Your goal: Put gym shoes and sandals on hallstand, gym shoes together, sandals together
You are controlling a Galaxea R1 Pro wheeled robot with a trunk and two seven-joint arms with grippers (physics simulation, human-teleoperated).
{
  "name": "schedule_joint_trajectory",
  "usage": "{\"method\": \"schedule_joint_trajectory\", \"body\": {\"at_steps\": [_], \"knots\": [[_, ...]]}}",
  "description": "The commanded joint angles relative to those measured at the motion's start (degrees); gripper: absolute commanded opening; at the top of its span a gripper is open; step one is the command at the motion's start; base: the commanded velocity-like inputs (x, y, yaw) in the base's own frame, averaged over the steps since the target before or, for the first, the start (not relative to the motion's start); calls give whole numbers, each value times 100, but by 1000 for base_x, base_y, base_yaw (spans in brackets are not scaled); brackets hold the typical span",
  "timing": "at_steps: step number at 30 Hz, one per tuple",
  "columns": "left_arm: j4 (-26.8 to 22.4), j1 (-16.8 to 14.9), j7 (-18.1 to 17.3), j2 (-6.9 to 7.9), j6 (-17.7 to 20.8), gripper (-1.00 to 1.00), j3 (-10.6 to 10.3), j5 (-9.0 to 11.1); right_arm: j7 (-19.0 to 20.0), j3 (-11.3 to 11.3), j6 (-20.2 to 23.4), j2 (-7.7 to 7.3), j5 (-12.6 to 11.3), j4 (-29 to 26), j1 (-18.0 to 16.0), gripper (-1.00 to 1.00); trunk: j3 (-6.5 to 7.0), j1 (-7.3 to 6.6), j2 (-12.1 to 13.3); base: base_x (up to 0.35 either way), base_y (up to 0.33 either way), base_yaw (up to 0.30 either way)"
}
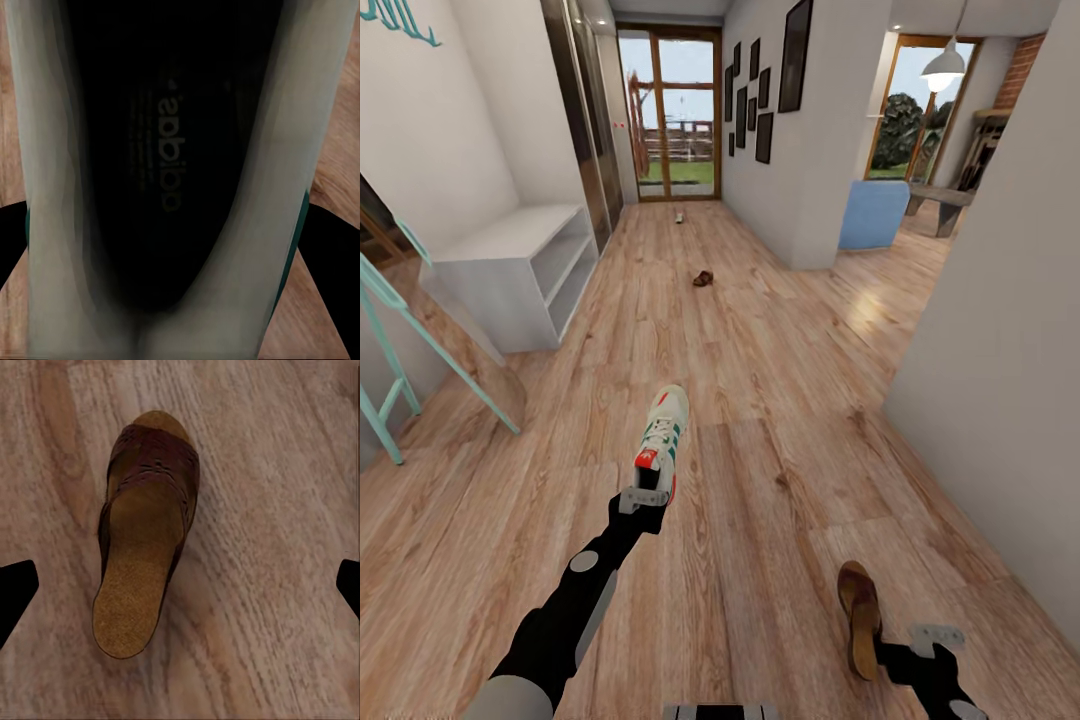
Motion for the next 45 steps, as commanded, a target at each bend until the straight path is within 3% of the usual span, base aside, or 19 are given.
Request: {"method": "schedule_joint_trajectory", "body": {"at_steps": [1, 10, 12, 25, 45], "knots": [[-6, -2, -17, -2, 6, -100, 8, -23, -4, 0, 12, 2, 4, -71, -8, 100, -6, -1, -2, 0, 0, 0], [-18, -2, -12, -2, 6, -100, 8, -23, -9, 9, 51, 25, -7, -321, -822, 100, -8, -1, -2, 0, 0, 0], [-18, -2, -15, -2, 3, -100, 8, -23, -9, 9, 51, 26, -9, -314, -877, 100, -8, -1, -2, 0, 0, 0], [-6, -2, -15, -2, 6, -100, 15, -19, 6, 8, 10, 27, -25, 409, -933, 100, -8, -1, -2, 76, 6, 0], [8, -3, -18, -10, 6, -100, 8, -22, 4, 1, 7, 69, -37, 904, -934, 100, -8, -1, -2, 143, 50, 0]]}}
